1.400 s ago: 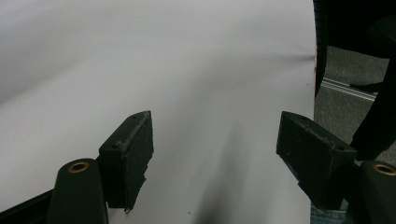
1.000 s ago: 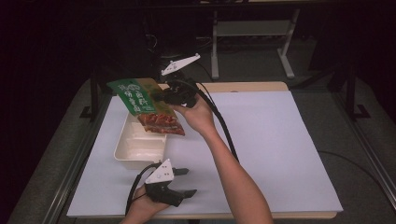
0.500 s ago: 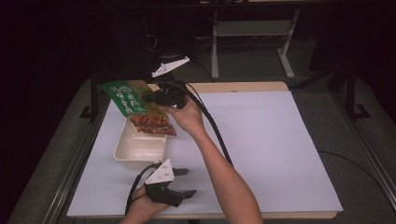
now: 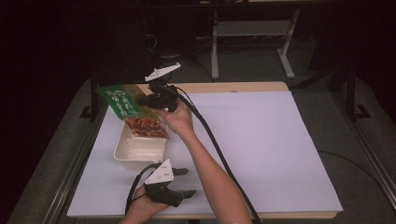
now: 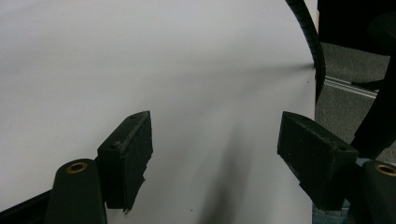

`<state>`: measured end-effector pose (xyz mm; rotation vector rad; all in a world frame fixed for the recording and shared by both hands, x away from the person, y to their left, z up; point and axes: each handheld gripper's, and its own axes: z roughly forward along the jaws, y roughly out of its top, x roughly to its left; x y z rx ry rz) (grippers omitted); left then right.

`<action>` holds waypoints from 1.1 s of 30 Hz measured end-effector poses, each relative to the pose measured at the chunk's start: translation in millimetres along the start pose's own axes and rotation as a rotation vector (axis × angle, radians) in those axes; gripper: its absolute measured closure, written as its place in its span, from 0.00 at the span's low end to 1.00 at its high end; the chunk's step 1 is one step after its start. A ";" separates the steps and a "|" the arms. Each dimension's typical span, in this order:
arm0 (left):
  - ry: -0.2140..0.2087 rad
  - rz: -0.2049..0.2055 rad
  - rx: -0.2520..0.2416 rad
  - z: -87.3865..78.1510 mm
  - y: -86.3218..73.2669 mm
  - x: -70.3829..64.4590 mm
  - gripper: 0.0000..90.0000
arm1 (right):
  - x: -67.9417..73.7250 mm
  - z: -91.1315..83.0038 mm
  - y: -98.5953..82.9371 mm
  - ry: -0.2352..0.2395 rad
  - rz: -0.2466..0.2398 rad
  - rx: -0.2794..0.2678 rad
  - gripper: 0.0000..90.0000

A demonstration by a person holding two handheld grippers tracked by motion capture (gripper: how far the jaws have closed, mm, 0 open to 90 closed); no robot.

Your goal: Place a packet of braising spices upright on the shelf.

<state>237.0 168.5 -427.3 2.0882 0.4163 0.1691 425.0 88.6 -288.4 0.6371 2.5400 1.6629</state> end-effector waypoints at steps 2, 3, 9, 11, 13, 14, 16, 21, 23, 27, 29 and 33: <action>-0.002 -0.001 -0.002 0.3 0.1 -0.6 0.29 | -2.2 3.3 -2.3 -0.006 0.014 -0.001 1.00; -0.001 0.000 -0.001 0.4 0.1 -0.8 0.29 | -3.9 4.6 -3.7 -0.008 0.016 -0.003 1.00; -0.002 0.006 0.007 0.7 0.1 -0.7 0.29 | -15.2 7.5 -15.1 -0.028 0.085 -0.046 1.00; -0.004 0.006 0.005 0.9 0.2 -0.9 0.29 | -18.2 10.7 -18.2 -0.048 0.097 -0.044 1.00; -0.003 0.007 0.006 1.0 0.2 -1.2 0.29 | -19.4 14.0 -21.2 -0.060 0.098 -0.032 1.00; -0.004 0.009 0.007 0.8 0.2 -1.2 0.29 | -19.4 14.0 -21.2 -0.060 0.098 -0.032 1.00; -0.004 0.008 0.007 0.8 0.1 -1.3 0.29 | -21.6 14.3 -24.8 -0.061 0.104 -0.043 1.00; -0.005 0.008 0.008 1.4 0.1 -1.3 0.29 | -27.0 13.3 -34.3 -0.061 0.121 -0.056 1.00; -0.005 0.007 0.006 1.5 0.1 -1.5 0.29 | -27.5 13.1 -35.5 -0.058 0.121 -0.058 1.00; -0.004 0.004 0.006 1.7 -0.1 -1.3 0.29 | -27.2 12.5 -38.4 -0.054 0.111 -0.059 1.00; -0.002 0.003 0.006 1.6 -0.1 -1.1 0.29 | -27.2 11.8 -39.7 -0.052 0.109 -0.056 1.00; 0.000 0.002 0.005 1.6 -0.2 -0.9 0.29 | -28.1 10.1 -42.1 -0.050 0.103 -0.044 1.00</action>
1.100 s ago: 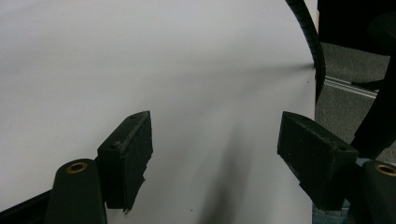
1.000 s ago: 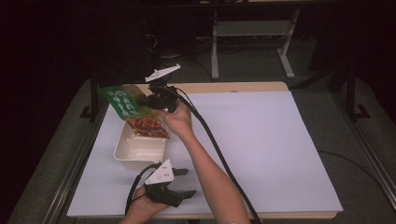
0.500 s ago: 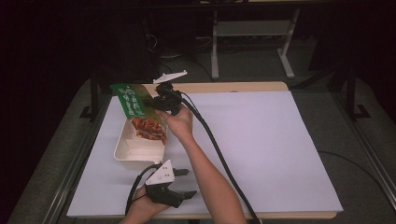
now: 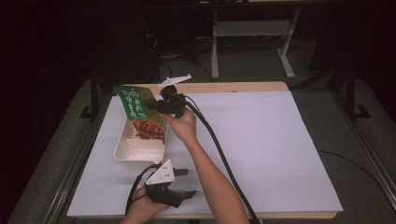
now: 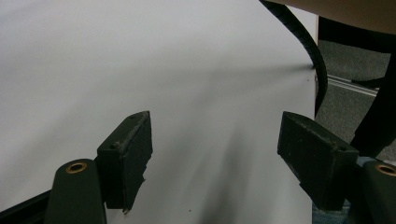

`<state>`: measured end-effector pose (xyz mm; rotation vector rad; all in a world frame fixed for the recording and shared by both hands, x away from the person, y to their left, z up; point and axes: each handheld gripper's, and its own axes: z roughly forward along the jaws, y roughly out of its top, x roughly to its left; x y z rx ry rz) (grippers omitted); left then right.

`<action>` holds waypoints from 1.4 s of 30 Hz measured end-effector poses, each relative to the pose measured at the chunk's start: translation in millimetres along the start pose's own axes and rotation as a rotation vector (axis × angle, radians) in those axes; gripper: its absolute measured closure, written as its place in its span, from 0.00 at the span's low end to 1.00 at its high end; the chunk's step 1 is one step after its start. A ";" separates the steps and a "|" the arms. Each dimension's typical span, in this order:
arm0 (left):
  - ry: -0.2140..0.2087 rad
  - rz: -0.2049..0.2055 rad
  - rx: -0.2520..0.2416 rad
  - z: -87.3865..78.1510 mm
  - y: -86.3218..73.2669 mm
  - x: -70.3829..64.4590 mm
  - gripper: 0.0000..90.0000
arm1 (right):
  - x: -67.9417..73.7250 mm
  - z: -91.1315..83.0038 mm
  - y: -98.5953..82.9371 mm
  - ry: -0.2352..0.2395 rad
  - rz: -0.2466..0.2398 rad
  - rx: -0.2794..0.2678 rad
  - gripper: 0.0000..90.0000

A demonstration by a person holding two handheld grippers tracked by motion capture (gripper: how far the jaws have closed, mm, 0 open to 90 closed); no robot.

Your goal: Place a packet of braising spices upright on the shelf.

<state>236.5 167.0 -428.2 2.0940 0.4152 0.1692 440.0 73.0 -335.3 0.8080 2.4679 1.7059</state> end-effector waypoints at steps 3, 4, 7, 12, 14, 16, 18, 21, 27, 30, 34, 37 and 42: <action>0.001 0.001 0.001 0.3 0.1 0.0 0.28 | -0.6 -1.2 -1.7 -0.003 -0.010 0.002 1.00; 0.000 0.001 0.003 0.5 0.1 0.0 0.28 | -0.7 -1.7 -2.3 -0.003 -0.008 0.004 1.00; -0.001 0.002 0.006 0.8 0.0 0.0 0.28 | -2.5 -2.9 -4.5 -0.001 -0.005 0.006 1.00; -0.003 0.002 0.010 2.5 -1.0 -0.5 0.28 | -4.5 -4.9 -5.9 0.000 0.000 0.010 0.99; -0.003 0.001 0.009 2.1 -1.0 -0.3 0.28 | -4.1 -4.4 -5.5 -0.004 -0.008 0.010 0.99; -0.002 0.002 0.011 1.6 -1.2 0.2 0.28 | -4.8 -4.9 -5.2 -0.011 -0.007 0.015 0.99; -0.002 0.003 0.012 1.5 -1.6 0.4 0.28 | -5.7 -5.9 -4.7 -0.019 -0.005 0.019 0.98; -0.001 0.003 0.013 1.3 -1.6 0.9 0.28 | -6.5 -8.2 -4.2 -0.019 -0.008 0.038 0.90; -0.002 0.001 0.017 2.6 -2.1 -0.2 0.28 | -5.6 -16.9 -2.2 -0.023 -0.019 0.067 0.78; -0.001 0.000 0.017 3.0 -2.1 -0.3 0.28 | -5.5 -20.0 -1.8 -0.023 -0.021 0.074 0.76; 0.002 -0.001 0.019 3.6 -2.5 -0.1 0.28 | -4.9 -29.5 -1.8 -0.028 -0.024 0.077 0.73; 0.002 0.000 0.021 3.6 -2.6 0.5 0.28 | -5.7 -37.2 -2.5 -0.031 -0.023 0.073 0.71; 0.005 -0.007 0.022 3.5 -3.2 1.5 0.27 | -7.6 -47.0 -4.0 -0.028 -0.018 0.083 0.69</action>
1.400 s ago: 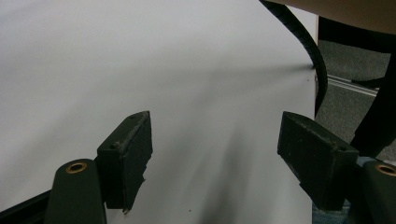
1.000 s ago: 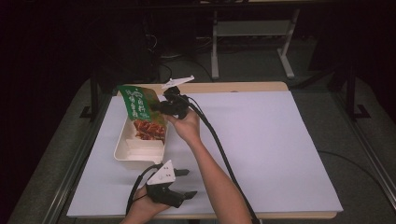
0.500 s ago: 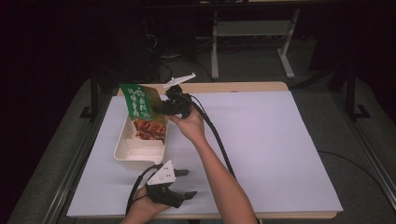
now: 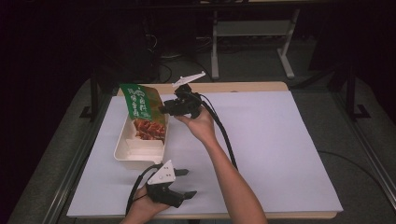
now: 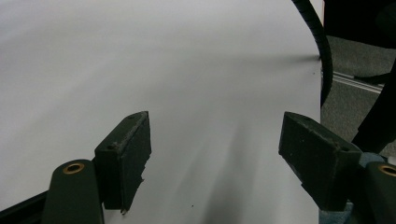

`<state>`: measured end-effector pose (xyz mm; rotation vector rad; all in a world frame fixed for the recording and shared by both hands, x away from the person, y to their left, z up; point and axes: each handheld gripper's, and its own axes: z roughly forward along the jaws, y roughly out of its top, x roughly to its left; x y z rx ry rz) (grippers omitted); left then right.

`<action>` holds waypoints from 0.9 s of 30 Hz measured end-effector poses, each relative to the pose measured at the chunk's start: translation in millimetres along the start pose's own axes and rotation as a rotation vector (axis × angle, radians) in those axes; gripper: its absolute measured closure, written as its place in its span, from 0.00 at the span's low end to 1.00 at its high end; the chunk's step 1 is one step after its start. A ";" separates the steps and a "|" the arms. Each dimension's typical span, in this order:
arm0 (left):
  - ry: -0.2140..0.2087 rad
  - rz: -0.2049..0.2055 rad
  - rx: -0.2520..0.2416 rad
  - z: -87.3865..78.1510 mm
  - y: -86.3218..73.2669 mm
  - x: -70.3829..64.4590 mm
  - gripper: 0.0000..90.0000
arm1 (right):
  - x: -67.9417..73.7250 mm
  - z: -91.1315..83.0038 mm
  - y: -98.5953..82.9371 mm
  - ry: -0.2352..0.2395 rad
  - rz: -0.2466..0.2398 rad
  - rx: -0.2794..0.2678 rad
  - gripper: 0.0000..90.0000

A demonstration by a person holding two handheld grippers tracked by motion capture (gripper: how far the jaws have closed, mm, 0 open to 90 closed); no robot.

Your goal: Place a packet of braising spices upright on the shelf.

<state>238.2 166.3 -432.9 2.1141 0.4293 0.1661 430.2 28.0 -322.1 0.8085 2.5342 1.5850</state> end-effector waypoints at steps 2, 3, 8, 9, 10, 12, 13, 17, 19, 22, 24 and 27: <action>0.001 0.000 0.001 0.4 -0.1 0.2 0.27 | -0.1 -4.2 -1.5 -0.003 -0.002 -0.001 0.67; 0.002 0.000 0.002 0.5 -0.1 0.2 0.27 | -0.6 -6.2 -2.4 0.001 -0.002 0.000 0.66; 0.004 -0.001 0.004 1.2 -0.1 0.7 0.26 | -2.5 -16.0 -6.9 -0.001 0.002 0.000 0.61; 0.003 -0.002 0.003 1.2 -0.2 0.8 0.26 | -2.8 -18.8 -7.9 0.004 0.010 -0.005 0.61; 0.003 -0.006 0.003 1.2 -0.3 0.8 0.26 | -3.4 -20.3 -8.6 0.012 0.010 -0.011 0.60; 0.004 -0.006 0.004 0.9 -0.3 1.1 0.26 | -3.3 -25.6 -9.6 0.019 0.013 -0.010 0.58; 0.004 -0.008 0.002 0.9 -0.4 1.1 0.26 | -3.3 -25.6 -9.6 0.019 0.013 -0.010 0.58; 0.006 -0.007 0.001 0.7 -0.4 1.4 0.26 | -1.8 -31.5 -9.8 0.027 0.013 -0.013 0.57; 0.006 -0.006 0.002 0.5 -0.4 1.6 0.26 | -1.1 -34.2 -10.2 0.028 0.007 -0.010 0.56; 0.006 -0.007 0.002 0.8 -0.6 1.6 0.26 | -0.4 -38.8 -12.4 0.024 0.004 -0.010 0.55; 0.005 -0.007 0.002 1.0 -0.6 1.6 0.26 | -0.5 -43.1 -14.8 0.026 0.009 -0.009 0.54; 0.005 -0.007 0.004 1.2 -0.6 1.6 0.26 | -0.8 -48.7 -18.1 0.025 0.009 -0.008 0.53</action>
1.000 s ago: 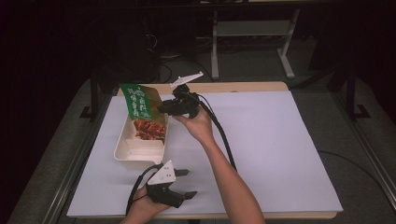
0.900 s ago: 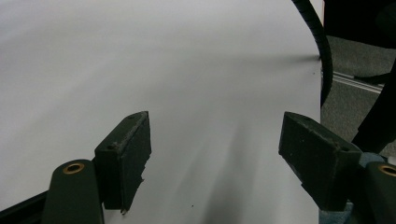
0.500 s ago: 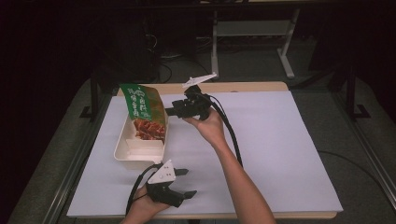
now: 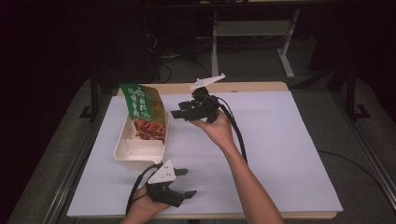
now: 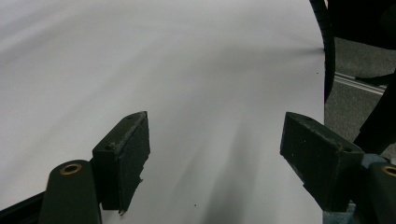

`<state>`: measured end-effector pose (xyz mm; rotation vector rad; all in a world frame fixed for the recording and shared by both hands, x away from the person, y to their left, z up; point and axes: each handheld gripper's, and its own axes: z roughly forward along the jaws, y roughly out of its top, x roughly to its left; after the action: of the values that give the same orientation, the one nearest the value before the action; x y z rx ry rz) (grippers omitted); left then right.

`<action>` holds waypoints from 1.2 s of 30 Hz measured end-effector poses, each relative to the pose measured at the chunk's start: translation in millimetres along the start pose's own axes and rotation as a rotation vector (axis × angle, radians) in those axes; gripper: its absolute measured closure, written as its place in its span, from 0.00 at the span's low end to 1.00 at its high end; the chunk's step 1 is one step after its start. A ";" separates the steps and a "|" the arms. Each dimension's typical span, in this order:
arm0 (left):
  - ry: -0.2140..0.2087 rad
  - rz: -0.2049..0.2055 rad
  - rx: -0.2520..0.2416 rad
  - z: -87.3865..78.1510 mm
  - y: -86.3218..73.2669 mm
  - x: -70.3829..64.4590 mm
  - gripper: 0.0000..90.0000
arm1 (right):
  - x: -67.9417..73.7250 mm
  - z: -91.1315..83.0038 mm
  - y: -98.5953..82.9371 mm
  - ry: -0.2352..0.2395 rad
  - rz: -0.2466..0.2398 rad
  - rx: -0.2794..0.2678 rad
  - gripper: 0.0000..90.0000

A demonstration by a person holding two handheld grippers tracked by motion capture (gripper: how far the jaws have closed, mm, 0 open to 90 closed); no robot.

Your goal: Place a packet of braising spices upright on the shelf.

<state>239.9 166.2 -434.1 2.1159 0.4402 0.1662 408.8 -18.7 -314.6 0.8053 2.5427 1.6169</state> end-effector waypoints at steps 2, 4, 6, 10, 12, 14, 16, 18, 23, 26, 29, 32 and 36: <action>-0.002 -0.001 0.001 0.4 -0.2 0.0 0.26 | -0.3 -3.3 -2.0 -0.003 0.002 0.002 0.52; -0.002 -0.001 0.004 0.5 -0.1 0.0 0.26 | -1.3 -7.2 -4.6 -0.004 0.005 0.000 0.52; -0.002 -0.001 0.005 0.5 0.0 -0.1 0.26 | -2.8 -11.4 -7.5 -0.005 0.010 0.001 0.51; -0.002 -0.001 0.005 0.7 -0.2 0.1 0.26 | -5.2 -18.8 -12.6 -0.012 0.019 0.001 0.50; 0.000 -0.006 0.004 0.9 -0.5 0.1 0.26 | -6.6 -23.9 -15.7 -0.019 0.021 0.001 0.50; 0.000 -0.007 0.004 1.0 -0.5 0.3 0.26 | -7.6 -27.8 -18.0 -0.023 0.024 0.001 0.50; 0.003 -0.008 0.001 -0.1 -0.2 1.2 0.26 | -8.2 -32.9 -21.1 -0.027 0.028 -0.001 0.49; 0.005 -0.012 -0.004 -1.1 -0.2 2.0 0.26 | -8.6 -36.4 -23.2 -0.031 0.030 0.000 0.49; 0.008 -0.019 -0.010 -2.3 -0.6 3.9 0.26 | -10.6 -46.4 -30.1 -0.044 0.033 0.002 0.49; 0.009 -0.021 -0.009 -2.8 -0.4 4.3 0.26 | -11.5 -51.1 -34.0 -0.051 0.039 0.002 0.48; 0.009 -0.020 -0.008 -2.8 -0.3 4.4 0.26 | -12.3 -54.8 -37.4 -0.054 0.043 0.009 0.47; 0.010 -0.021 -0.008 -2.8 -0.3 4.6 0.26 | -12.7 -58.4 -40.9 -0.058 0.043 0.009 0.47; 0.012 -0.023 -0.008 -2.7 -0.6 5.1 0.26 | -13.9 -62.6 -46.1 -0.063 0.050 0.011 0.46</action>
<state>243.7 170.6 -433.4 2.1021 0.4701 0.1679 384.1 -92.4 -328.3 0.9120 2.5110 1.5656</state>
